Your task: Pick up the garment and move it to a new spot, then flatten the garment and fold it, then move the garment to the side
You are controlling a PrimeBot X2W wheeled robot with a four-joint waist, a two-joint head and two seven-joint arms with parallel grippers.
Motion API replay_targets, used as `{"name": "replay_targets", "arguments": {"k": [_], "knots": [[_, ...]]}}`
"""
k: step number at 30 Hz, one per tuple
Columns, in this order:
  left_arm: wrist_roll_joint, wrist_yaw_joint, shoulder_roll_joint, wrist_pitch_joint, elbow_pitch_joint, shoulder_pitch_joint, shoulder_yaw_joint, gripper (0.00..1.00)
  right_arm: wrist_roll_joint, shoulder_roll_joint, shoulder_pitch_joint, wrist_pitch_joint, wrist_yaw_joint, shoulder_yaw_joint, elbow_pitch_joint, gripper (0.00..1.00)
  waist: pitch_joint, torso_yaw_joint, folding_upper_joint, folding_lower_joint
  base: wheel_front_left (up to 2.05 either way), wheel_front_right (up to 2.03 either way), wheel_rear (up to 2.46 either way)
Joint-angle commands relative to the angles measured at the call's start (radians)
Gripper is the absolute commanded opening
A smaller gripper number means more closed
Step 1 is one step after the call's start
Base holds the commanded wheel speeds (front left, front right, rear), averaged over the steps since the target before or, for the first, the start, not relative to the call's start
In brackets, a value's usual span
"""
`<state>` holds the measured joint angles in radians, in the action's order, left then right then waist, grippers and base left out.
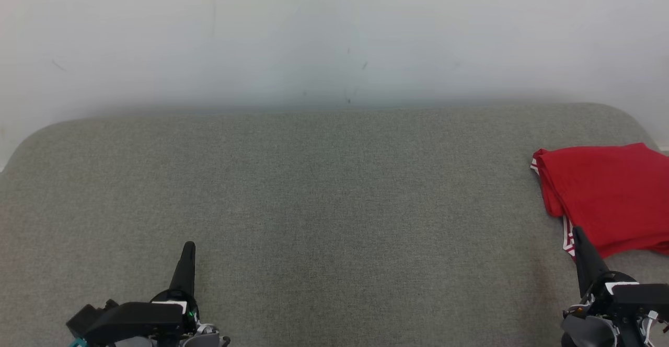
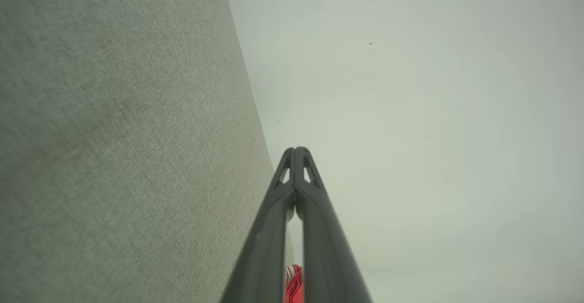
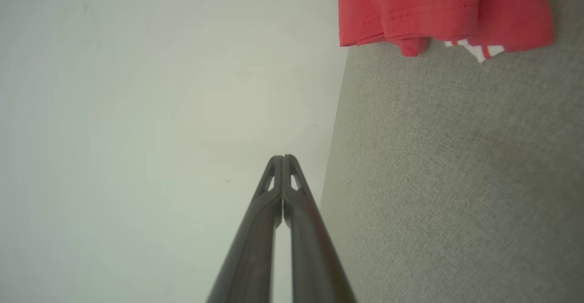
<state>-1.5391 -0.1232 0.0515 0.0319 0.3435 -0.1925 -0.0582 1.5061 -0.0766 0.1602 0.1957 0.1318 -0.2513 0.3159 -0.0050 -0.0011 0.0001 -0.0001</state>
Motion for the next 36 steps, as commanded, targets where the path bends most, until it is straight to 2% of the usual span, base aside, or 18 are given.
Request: {"name": "replay_targets", "arguments": {"k": [1, 13, 36], "knots": [[-0.026, -0.004, -0.002, -0.007, 0.004, -0.023, 0.004, 0.0, 0.024, 0.004, 0.015, 0.012, -0.002, -0.009, 0.004, 0.0, 0.003, 0.0, -0.0001, 0.0001, 0.0, 0.0, 0.0], [-0.104, -0.01, -0.002, -0.018, 0.018, -0.044, 0.006, 0.0, 0.092, 0.012, 0.035, 0.039, -0.002, -0.03, 0.019, 0.0, 0.015, 0.001, -0.0001, 0.0001, 0.0, 0.0, 0.0], [-0.103, -0.009, -0.002, -0.016, 0.017, -0.041, 0.003, 0.0, 0.081, 0.015, 0.035, 0.042, -0.002, -0.034, 0.018, 0.0, 0.015, 0.001, -0.0001, 0.0001, 0.0, 0.0, 0.0]]}}
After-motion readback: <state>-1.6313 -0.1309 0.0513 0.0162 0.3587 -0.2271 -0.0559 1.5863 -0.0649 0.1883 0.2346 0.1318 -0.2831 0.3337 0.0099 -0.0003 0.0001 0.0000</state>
